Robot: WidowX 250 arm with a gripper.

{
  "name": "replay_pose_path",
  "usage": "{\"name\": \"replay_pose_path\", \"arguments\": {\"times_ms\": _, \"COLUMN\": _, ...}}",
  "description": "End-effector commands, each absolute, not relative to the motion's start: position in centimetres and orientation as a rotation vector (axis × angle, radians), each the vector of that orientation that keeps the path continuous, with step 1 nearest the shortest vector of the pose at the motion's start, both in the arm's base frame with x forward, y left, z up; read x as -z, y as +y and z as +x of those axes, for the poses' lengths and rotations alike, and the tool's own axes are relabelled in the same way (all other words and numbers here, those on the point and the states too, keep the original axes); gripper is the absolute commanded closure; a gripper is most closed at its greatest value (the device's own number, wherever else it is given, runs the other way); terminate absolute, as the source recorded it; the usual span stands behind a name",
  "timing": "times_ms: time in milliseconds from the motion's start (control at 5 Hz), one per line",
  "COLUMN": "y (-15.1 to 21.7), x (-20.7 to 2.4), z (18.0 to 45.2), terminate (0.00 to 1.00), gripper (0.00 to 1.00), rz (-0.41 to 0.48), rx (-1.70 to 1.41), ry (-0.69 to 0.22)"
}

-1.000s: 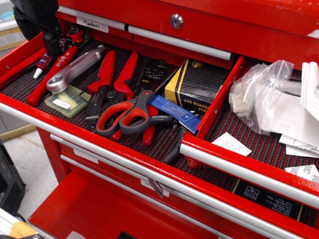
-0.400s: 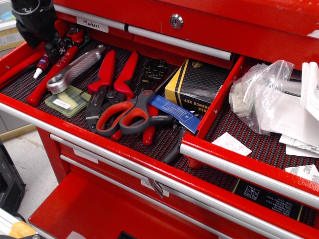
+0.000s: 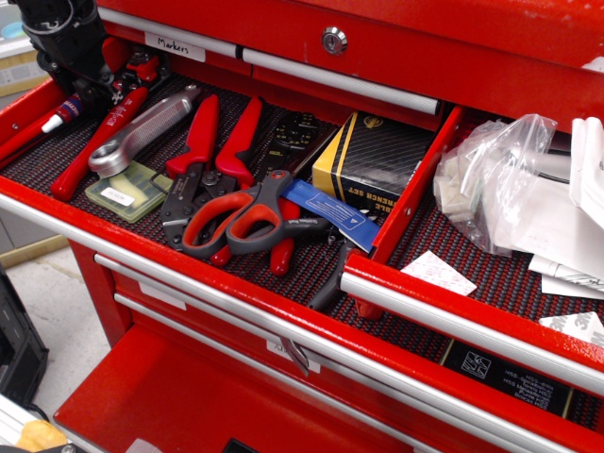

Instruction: Pick up glue and put into drawer

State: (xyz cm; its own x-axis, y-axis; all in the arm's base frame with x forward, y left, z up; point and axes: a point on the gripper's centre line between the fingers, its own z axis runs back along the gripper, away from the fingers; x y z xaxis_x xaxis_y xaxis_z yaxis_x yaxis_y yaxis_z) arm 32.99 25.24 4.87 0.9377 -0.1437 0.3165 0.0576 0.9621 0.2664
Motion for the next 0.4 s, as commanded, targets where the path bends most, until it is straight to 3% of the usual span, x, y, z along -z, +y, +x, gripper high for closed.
{"name": "replay_pose_path", "arguments": {"times_ms": 0, "y": 22.4, "x": -8.4, "z": 32.8, "terminate": 0.0, "gripper": 1.0, "rz": 0.252, "rx": 0.105, "ry": -0.27}}
{"name": "replay_pose_path", "arguments": {"times_ms": 200, "y": 18.5, "x": -12.1, "z": 32.4, "terminate": 0.0, "gripper": 1.0, "rz": 0.229, "rx": 0.13, "ry": -0.218}}
